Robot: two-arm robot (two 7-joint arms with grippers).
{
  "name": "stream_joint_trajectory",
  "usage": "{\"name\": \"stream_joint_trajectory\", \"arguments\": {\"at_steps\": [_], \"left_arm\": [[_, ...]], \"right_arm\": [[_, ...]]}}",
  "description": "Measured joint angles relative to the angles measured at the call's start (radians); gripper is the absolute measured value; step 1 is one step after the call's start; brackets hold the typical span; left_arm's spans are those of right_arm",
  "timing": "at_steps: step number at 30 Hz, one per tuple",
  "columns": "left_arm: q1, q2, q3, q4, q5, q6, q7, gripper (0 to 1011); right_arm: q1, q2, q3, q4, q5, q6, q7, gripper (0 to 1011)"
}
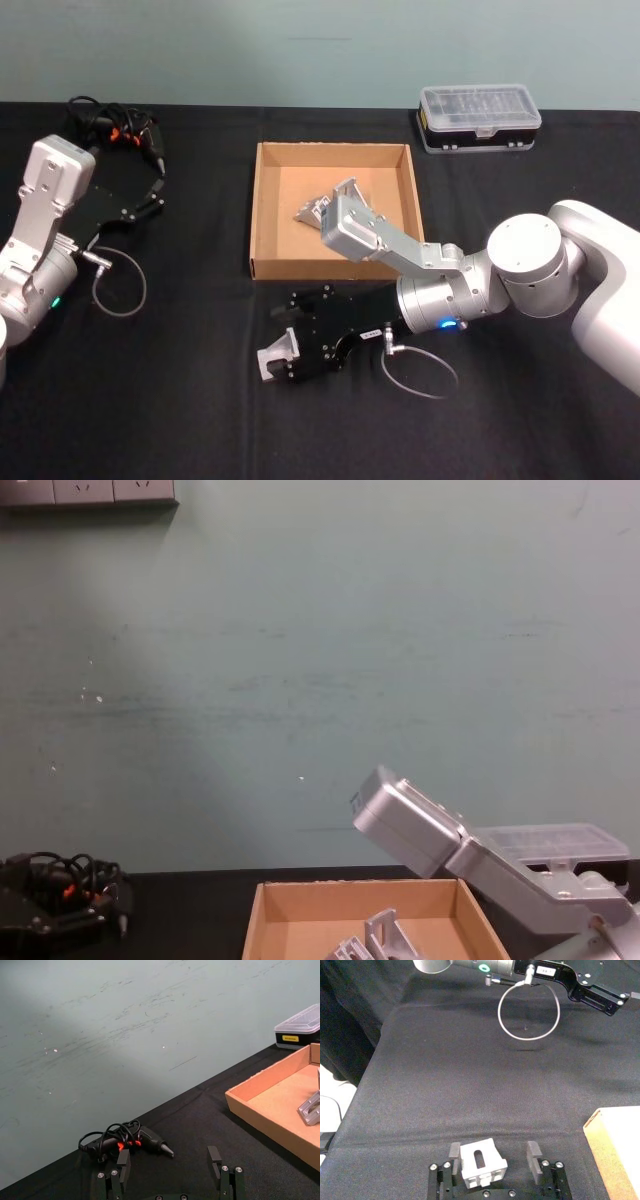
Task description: Use one hand to pick up the angle iron from the table and place it into the box.
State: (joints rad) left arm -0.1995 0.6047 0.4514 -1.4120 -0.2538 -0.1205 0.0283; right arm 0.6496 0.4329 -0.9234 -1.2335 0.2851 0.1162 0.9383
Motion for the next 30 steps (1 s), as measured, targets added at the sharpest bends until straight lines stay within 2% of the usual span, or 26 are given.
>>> {"name": "stream_joint_trajectory", "arguments": {"at_steps": [2, 4, 10, 14, 23, 30], "left_arm": [[0.0, 0.0, 0.0, 0.0, 0.0, 0.0, 0.0, 1000], [0.0, 0.0, 0.0, 0.0, 0.0, 0.0, 0.0, 1000], [0.0, 0.0, 0.0, 0.0, 0.0, 0.0, 0.0, 1000], [0.0, 0.0, 0.0, 0.0, 0.0, 0.0, 0.0, 1000], [0.0, 0.0, 0.0, 0.0, 0.0, 0.0, 0.0, 1000], [0.0, 0.0, 0.0, 0.0, 0.0, 0.0, 0.0, 1000]], "right_arm": [[0.0, 0.0, 0.0, 0.0, 0.0, 0.0, 0.0, 790], [0.0, 0.0, 0.0, -0.001, 0.0, -0.001, 0.001, 760], [-0.001, 0.001, 0.001, -0.001, 0.001, -0.001, 0.002, 539], [-0.001, 0.001, 0.001, -0.002, 0.001, -0.002, 0.003, 468], [-0.001, 0.002, 0.001, -0.002, 0.001, -0.002, 0.003, 468], [-0.014, 0.012, 0.052, -0.041, 0.053, -0.007, -0.02, 468]]}}
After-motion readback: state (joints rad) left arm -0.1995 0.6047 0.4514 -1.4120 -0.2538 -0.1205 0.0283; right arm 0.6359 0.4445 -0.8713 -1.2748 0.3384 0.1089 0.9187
